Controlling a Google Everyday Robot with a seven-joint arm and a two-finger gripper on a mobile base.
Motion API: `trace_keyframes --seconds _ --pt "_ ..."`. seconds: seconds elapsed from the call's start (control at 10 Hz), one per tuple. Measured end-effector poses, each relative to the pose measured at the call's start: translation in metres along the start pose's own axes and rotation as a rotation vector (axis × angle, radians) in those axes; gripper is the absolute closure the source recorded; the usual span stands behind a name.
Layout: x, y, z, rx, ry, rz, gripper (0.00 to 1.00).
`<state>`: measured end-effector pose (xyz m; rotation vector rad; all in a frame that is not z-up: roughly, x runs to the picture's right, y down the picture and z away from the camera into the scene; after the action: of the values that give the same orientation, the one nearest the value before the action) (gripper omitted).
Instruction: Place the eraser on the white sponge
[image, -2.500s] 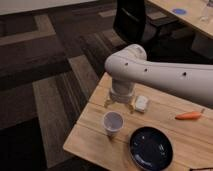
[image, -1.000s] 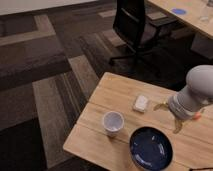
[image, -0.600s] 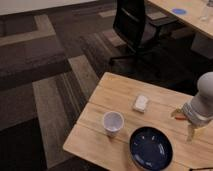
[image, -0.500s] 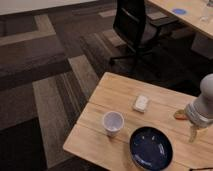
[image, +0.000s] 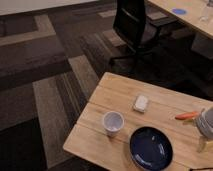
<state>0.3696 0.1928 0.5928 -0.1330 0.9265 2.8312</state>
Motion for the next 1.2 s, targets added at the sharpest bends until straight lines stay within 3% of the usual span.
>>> trace_keyframes --seconds 0.8,1.0,1.2 --pt "0.0 0.0 0.001 0.001 0.0 0.0 0.35" --pt "-0.03 -0.022 0.02 0.036 -0.036 -0.018 0.35" --pt "-0.046 -0.037 0.03 0.056 -0.046 -0.022 0.35"
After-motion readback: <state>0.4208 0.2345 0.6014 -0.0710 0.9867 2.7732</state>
